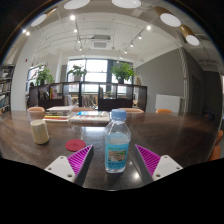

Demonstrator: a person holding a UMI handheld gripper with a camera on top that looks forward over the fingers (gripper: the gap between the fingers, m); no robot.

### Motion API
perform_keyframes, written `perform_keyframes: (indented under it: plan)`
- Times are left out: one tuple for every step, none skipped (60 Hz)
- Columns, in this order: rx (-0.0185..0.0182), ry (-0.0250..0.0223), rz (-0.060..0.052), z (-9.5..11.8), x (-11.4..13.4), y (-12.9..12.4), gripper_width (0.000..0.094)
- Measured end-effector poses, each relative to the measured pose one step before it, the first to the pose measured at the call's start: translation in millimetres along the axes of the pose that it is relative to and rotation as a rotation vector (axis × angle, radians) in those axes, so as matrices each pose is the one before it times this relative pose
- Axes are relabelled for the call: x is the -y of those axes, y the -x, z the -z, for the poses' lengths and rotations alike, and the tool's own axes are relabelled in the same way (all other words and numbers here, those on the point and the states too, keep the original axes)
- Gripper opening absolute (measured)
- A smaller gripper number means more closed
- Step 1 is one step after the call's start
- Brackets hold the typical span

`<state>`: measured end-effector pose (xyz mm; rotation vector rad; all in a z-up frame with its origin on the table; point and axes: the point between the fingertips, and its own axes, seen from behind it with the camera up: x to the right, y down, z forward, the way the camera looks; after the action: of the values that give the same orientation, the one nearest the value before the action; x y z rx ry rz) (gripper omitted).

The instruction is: Pour water

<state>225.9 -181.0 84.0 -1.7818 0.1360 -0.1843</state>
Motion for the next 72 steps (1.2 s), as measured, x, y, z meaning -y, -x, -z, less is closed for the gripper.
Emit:
perform_keyframes:
  plan:
    - [0.00087, 0.00015, -0.0006, -3.80, 0.57, -1.56, 0.0835]
    - [0.00121, -0.00073, -0.0005, -3.99, 0.61, -1.08, 0.0837]
    - [0.00251, -0.00069, -0.0004, -3.79, 0.68, -0.53, 0.0836]
    - [0.00335, -0.00133, -0.0020, -13.95, -1.05, 4.65, 0.0836]
    - [0.00436, -0.00007, -0.0017, -4.19, -0.15, 0.99, 0.0835]
    - [0.00357, 0.00054, -0.0018, -2.69, 0.59, 0.20, 0.0832]
    - [0.00289, 0.00107, -0.0018, -2.69, 0.35, -0.09, 0.0842]
    - [0.00238, 0.00072, -0.0012, -2.68, 0.42, 0.37, 0.0836]
    - [0.00395, -0.00034, -0.0002, -4.40, 4.45, -3.74, 0.0838]
    - [0.00252, -0.00349, 0.0002, -2.47, 1.40, -0.30, 0.0836]
    - [0.00188, -0.00442, 0.0015, -1.97, 1.37, -0.25, 0.0827]
    - [0.00033, -0.00423, 0.0020, -1.86, 0.95, -0.42, 0.0823]
    - [-0.00331, -0.00411, 0.0018, -2.33, -2.80, 3.39, 0.0820]
    - [-0.00323, -0.00235, 0.0020, -1.26, 0.25, -0.64, 0.0807]
    - [-0.00344, -0.00179, 0.0021, -1.41, 0.82, -0.69, 0.0793]
    - [-0.00080, -0.00187, 0.0026, -1.23, 0.80, -0.31, 0.0776]
    - [0.00054, -0.00194, 0.0027, -1.28, 1.01, 0.23, 0.0754]
    - [0.00026, -0.00360, 0.0021, -1.16, 1.11, 0.15, 0.0733]
    - [0.00012, -0.00520, 0.0022, -2.70, 2.13, -2.30, 0.0707]
    - [-0.00213, -0.00521, 0.0022, -0.66, 1.21, -0.15, 0.0676]
    - [-0.00143, -0.00466, 0.0030, -0.19, 0.51, 0.13, 0.0651]
    - [-0.00114, -0.00451, 0.0028, -0.32, 0.93, 0.20, 0.0617]
    - [-0.00269, -0.00409, 0.0000, -2.42, -0.16, -0.83, 0.0564]
    - [-0.00930, -0.00396, -0.0005, -0.96, 0.17, -1.45, 0.0504]
    - [-0.00540, -0.00242, -0.0011, -0.50, -0.21, -1.22, 0.0491]
    - [-0.00074, -0.00299, -0.0057, -0.61, -0.04, -0.04, 0.0489]
    - [0.00011, -0.00440, -0.0057, -0.33, 0.69, 0.19, 0.0486]
    - [-0.00015, -0.00025, -0.0023, -0.14, -0.33, -0.02, 0.0473]
    - [0.00378, -0.00015, -0.0002, -0.22, 0.01, 1.17, 0.0466]
    - [0.00553, -0.00100, 0.0006, -0.02, 0.37, 1.52, 0.0464]
    - [0.00333, -0.00172, 0.0031, 0.58, 0.25, 0.90, 0.0459]
    - [0.00287, -0.00294, 0.0067, 0.77, 0.23, -0.39, 0.0435]
    - [0.00547, -0.00284, 0.0026, 0.17, 0.43, 1.34, 0.0431]
    - [0.00238, -0.00661, 0.0024, 0.52, -0.17, 1.68, 0.0399]
    - [0.00287, -0.00243, -0.0016, 0.19, 1.07, 0.71, 0.0395]
    - [-0.00185, 0.00244, 0.0006, 0.01, -0.40, -0.39, 0.0385]
    - [0.00145, 0.00214, 0.0016, 0.09, -0.18, 0.17, 0.0357]
    - [0.00041, -0.00193, -0.0029, 0.05, 0.84, 0.11, 0.0356]
    - [-0.00243, -0.00022, 0.0005, -0.33, 0.14, -0.54, 0.0308]
    - [-0.00229, -0.00425, -0.0034, -2.85, -0.27, 0.37, 0.0310]
    - [-0.00086, -0.00022, -0.0034, -0.48, -0.32, 0.12, 0.0282]
    - [-0.00219, 0.00095, -0.0018, 0.04, 0.06, -0.45, 0.0278]
    - [-0.00211, 0.00251, -0.0015, -0.10, -0.79, 0.00, 0.0281]
    - [0.00050, 0.00000, 0.0022, -0.36, -0.08, 0.55, 0.0255]
    - [0.00082, -0.00136, 0.0039, 0.01, 0.10, 0.29, 0.0252]
    - [-0.00171, -0.00223, 0.0003, -0.12, 0.64, -0.23, 0.0253]
    - [-0.00177, 0.00187, 0.0015, -0.32, -0.40, -0.18, 0.0254]
    - [-0.00116, 0.00152, 0.0025, -0.29, -0.44, 0.40, 0.0253]
    - [0.00080, 0.00076, 0.0058, -0.08, 0.15, 0.79, 0.0253]
    - [0.00198, 0.00215, 0.0076, 0.12, 0.21, 0.99, 0.0252]
    - [0.00057, 0.00123, 0.0080, -0.31, 0.62, 0.56, 0.0248]
    - [-0.00162, 0.00260, 0.0091, -0.83, 0.06, 0.34, 0.0254]
    - [-0.00164, 0.00372, 0.0123, -0.63, 0.05, 0.63, 0.0254]
    - [-0.00033, 0.00257, 0.0151, -0.59, 0.58, 0.99, 0.0253]
    - [-0.00215, 0.00082, 0.0169, -2.62, 0.18, 3.49, 0.0254]
    - [-0.00040, 0.00036, 0.0162, 0.54, 0.95, 0.98, 0.0253]
    - [0.00004, 0.00092, 0.0181, -1.22, 2.05, 1.72, 0.0252]
    - [0.00179, 0.00131, 0.0210, -1.23, 2.98, 2.78, 0.0255]
    - [0.00285, 0.00077, 0.0236, -1.64, 3.22, 3.20, 0.0255]
    - [0.00205, -0.00085, 0.0257, -1.52, 4.14, 3.14, 0.0252]
    - [0.00048, -0.00171, 0.0288, -1.74, 4.86, 3.25, 0.0254]
    - [-0.00072, -0.00414, 0.0315, -1.89, 5.61, 3.29, 0.0254]
    - [-0.00081, -0.00663, 0.0345, -1.93, 6.39, 3.32, 0.0250]
    - [0.00388, -0.00708, 0.0356, 0.42, 8.62, 1.25, 0.0252]
    - [-0.00279, -0.00623, 0.0408, -4.44, 6.67, 5.73, 0.0253]
    - [0.00003, -0.00572, 0.0433, -1.92, 7.32, 4.22, 0.0251]
    - [-0.00071, -0.00449, 0.0443, -2.71, 7.44, 4.16, 0.0253]
    - [-0.00313, -0.00348, 0.0442, -2.99, 7.55, 2.88, 0.0253]
    - [-0.00453, -0.00480, 0.0416, -2.73, 7.66, 2.68, 0.0249]
    - [-0.00310, -0.00726, 0.0392, -3.41, 8.14, 3.06, 0.0254]
    - [0.00005, -0.00803, 0.0378, -2.73, 7.97, 3.62, 0.0254]
    - [0.00436, -0.00810, 0.0366, -1.93, 5.84, 1.56, 0.0251]
